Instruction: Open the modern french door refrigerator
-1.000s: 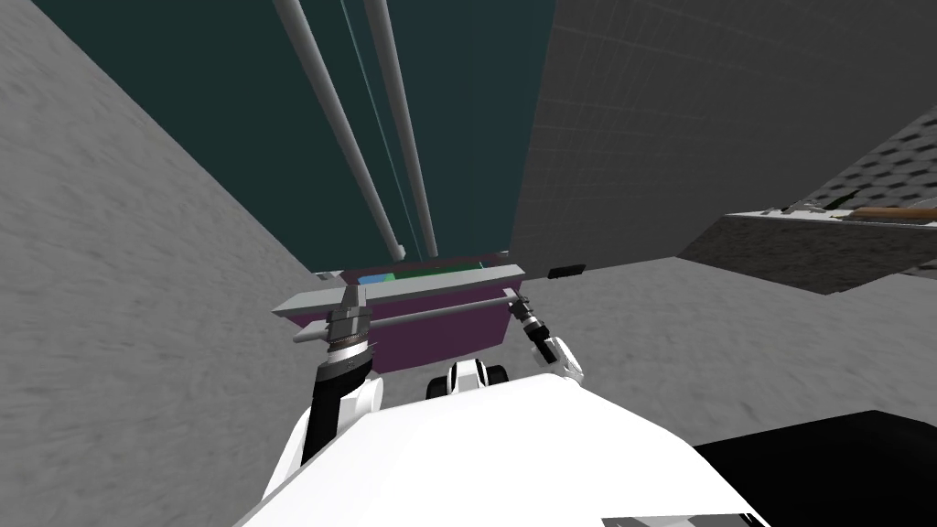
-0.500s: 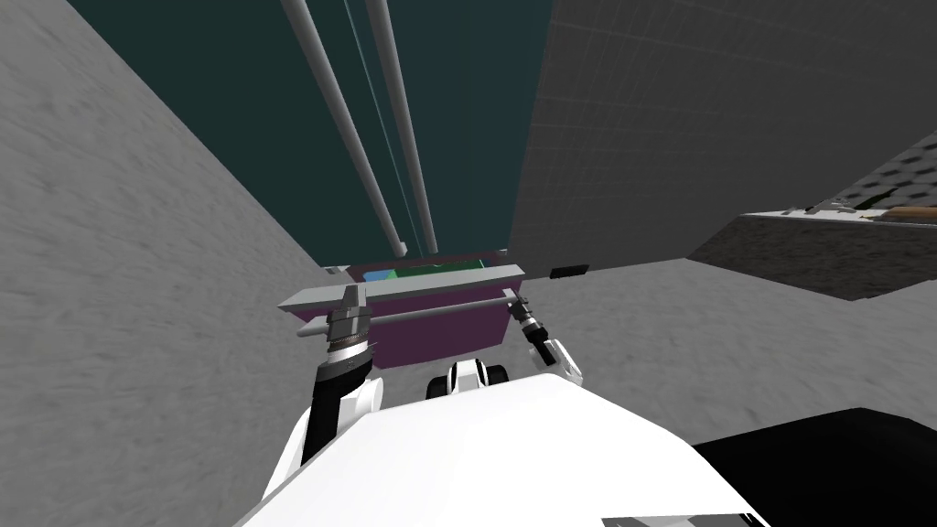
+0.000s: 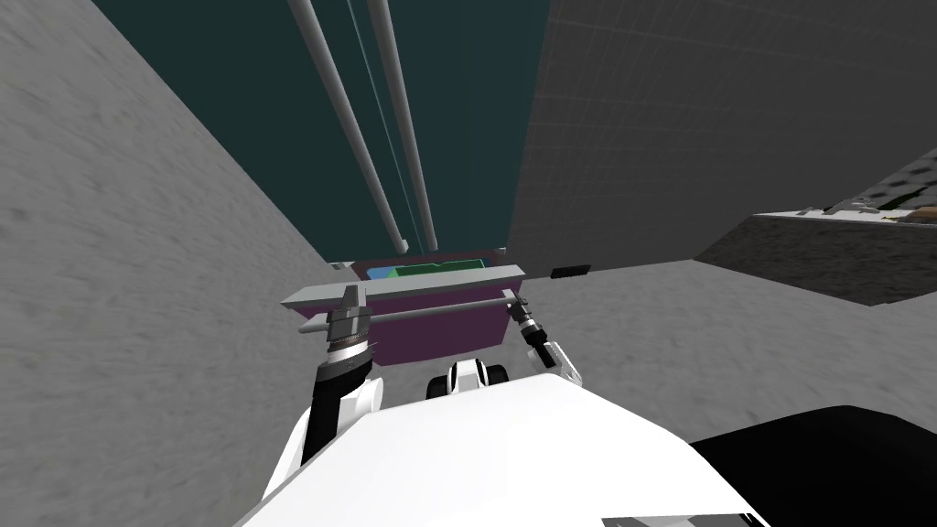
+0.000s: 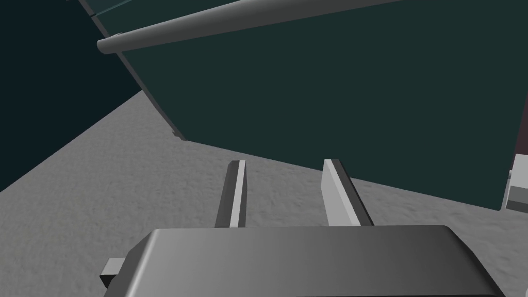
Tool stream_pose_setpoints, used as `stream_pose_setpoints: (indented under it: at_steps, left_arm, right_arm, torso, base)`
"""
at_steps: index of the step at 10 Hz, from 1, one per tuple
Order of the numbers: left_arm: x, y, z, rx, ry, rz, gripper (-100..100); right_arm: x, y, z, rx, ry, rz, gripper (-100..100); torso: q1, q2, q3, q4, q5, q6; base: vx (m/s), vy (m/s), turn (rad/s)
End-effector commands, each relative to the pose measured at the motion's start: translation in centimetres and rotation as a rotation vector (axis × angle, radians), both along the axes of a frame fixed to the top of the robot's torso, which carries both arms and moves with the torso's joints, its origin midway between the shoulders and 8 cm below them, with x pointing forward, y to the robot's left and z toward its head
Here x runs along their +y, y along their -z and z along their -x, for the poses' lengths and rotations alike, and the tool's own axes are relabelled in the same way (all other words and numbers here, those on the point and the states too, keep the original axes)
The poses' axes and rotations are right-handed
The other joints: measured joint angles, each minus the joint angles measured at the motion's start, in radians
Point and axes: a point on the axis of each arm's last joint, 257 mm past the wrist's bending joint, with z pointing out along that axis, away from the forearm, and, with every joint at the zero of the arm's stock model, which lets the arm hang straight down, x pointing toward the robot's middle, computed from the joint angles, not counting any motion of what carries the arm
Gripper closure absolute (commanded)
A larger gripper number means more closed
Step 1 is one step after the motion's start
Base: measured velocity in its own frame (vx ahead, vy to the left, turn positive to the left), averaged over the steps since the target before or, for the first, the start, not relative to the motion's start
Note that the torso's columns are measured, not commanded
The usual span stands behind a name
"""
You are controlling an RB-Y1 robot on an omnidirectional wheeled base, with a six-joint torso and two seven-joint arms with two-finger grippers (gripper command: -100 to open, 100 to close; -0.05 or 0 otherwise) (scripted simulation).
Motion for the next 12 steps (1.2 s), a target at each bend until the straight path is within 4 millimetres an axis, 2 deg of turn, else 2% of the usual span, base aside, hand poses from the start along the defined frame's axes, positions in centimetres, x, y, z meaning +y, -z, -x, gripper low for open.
stream_pose_setpoints:
  at_steps: [1, 8, 9, 12]
  left_arm:
    - [0.0, 0.0, 0.0, 0.0, 0.0, 0.0, 0]
    - [0.0, 0.0, 0.0, 0.0, 0.0, 0.0, 0]
    - [0.0, 0.0, 0.0, 0.0, 0.0, 0.0, 0]
    - [0.0, 0.0, 0.0, 0.0, 0.0, 0.0, 0]
  right_arm:
    - [0.5, -0.6, 0.2, -0.013, 0.009, 0.006, 100]
    - [1.5, -0.5, 0.9, -0.001, 0.029, -0.019, 100]
    - [1.4, 0.2, 1.0, 0.014, 0.03, -0.012, 100]
    - [1.8, -0.2, 1.2, 0.005, 0.023, -0.016, 100]
  torso:
    - [0.0, 0.0, 0.0, 0.001, 0.0, 0.001]
    - [0.001, -0.001, 0.0, -0.001, 0.0, -0.001]
    - [0.0, -0.002, -0.001, -0.001, 0.0, -0.001]
    - [-0.001, 0.001, 0.001, -0.003, -0.002, 0.0]
  base:
    - [-0.065, -0.037, 0.046]
    - [-0.054, -0.031, 0.037]
    - [-0.019, -0.012, 0.013]
    - [-0.138, 0.007, -0.023]
